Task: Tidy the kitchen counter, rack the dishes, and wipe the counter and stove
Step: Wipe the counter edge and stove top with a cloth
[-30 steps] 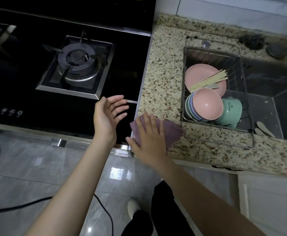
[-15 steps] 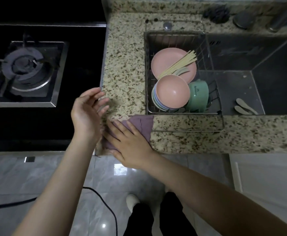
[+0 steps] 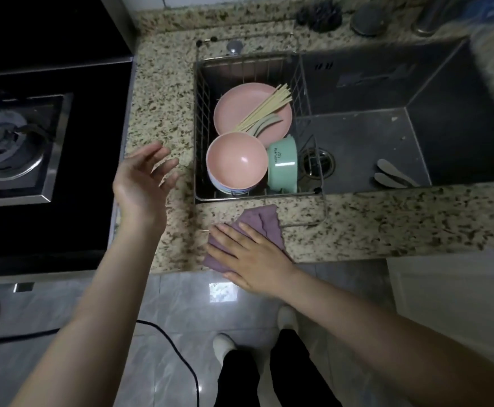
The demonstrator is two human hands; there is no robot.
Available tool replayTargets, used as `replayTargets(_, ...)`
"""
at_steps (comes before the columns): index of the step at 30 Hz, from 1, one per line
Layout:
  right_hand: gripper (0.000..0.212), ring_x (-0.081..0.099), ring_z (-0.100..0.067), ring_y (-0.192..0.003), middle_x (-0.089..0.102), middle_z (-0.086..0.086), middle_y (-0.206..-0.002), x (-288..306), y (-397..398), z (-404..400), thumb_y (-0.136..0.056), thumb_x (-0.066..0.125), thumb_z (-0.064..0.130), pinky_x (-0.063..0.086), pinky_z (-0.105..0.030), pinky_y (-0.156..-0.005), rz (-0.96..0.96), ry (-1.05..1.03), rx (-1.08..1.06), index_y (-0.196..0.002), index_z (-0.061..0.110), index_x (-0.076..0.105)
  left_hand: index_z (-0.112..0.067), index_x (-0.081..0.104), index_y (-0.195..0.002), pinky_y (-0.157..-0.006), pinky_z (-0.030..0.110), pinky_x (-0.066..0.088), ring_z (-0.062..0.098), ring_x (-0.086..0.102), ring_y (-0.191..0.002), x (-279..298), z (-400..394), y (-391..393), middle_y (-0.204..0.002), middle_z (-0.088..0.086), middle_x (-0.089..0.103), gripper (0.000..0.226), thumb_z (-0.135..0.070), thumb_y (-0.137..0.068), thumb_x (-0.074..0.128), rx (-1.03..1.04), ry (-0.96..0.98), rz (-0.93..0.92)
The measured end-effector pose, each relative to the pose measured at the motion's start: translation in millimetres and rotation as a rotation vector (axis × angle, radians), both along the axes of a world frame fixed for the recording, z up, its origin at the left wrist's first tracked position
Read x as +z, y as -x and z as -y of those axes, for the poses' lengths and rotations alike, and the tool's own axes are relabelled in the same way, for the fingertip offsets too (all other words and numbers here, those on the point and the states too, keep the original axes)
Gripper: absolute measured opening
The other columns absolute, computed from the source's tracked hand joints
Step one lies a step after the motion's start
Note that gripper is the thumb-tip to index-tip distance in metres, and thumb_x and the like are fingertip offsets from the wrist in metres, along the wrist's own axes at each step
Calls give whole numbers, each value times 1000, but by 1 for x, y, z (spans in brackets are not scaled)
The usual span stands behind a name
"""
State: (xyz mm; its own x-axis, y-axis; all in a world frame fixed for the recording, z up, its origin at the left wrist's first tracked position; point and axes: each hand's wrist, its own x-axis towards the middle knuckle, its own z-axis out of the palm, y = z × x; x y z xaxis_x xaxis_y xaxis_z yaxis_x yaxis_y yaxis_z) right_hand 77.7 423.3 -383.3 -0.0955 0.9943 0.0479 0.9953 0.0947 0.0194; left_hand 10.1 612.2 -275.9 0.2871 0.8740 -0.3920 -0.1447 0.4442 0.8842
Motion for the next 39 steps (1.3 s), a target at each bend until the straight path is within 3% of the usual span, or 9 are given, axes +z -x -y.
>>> replayTargets(12,51,47,-22,-130,48,-5,-143,13,-73,86,-86,50,38,30,-41,-109,48,31,-125,-134,22,53,-12,63,-91,-67,25,46,14,61,-73,21,35,-37,-78,-2,67,26,-20,-92,39,10,-18,74)
replayTargets(17,65,59,-24,-117,58,-6,-132,27,-95,109,-62,86,24,13,-29,-110,-52,30,-190,-122,13,63,-16,64,-86,-68,23,44,9,61,-72,42,16,-13,-68,-9,69,28,-19,-93,37,120,-49,90)
replayTargets(22,29,59,-10,-109,62,6,-116,64,-67,82,-101,39,24,32,6,-81,-1004,-188,-801,-126,19,51,-15,65,-86,-72,25,45,11,62,-71,46,-11,22,-70,-7,69,27,-18,-92,39,217,-56,148)
replayTargets(25,26,66,3,-64,67,13,-79,88,-48,25,-89,51,45,47,-7,-49,-1700,-173,-1006,-103,23,57,-14,66,-88,-75,26,45,13,62,-76,40,-22,40,-74,-6,70,28,-19,-93,38,252,-49,154)
replayTargets(27,54,68,-3,-73,71,3,-91,98,-37,-16,-68,69,51,53,-17,-59,-2037,-119,-896,-109,17,59,-15,67,-90,-78,25,45,12,63,-83,37,-31,52,-81,-6,71,30,-20,-93,38,289,-51,129)
replayTargets(29,51,63,-7,-101,63,-3,-122,106,-20,-50,-82,59,44,52,-23,-81,-1895,-83,-862,-127,19,54,-17,69,-91,-80,24,45,10,65,-90,35,-40,66,-91,-5,71,31,-21,-92,38,346,-68,97)
replayTargets(32,45,24,-6,-138,23,9,-154,87,-4,-64,-99,39,39,23,-32,-113,-1073,-167,-764,-143,31,32,-18,70,-90,-81,23,45,10,65,-97,34,-51,87,-99,-4,71,31,-18,-91,38,413,-107,88)
replayTargets(35,66,3,-13,-146,3,7,-158,60,14,-69,-91,27,53,8,-36,-117,-661,-110,-540,-150,22,19,-18,69,-91,-83,25,45,13,63,-104,27,-58,105,-103,-2,70,31,-16,-91,38,425,-132,93)
replayTargets(39,84,-14,-23,-146,-8,-8,-159,34,51,-103,-88,13,66,-4,-39,-120,-403,105,-488,-152,11,2,-16,66,-97,-89,28,44,19,58,-115,12,-59,117,-112,3,65,32,-15,-92,34,373,-156,79)
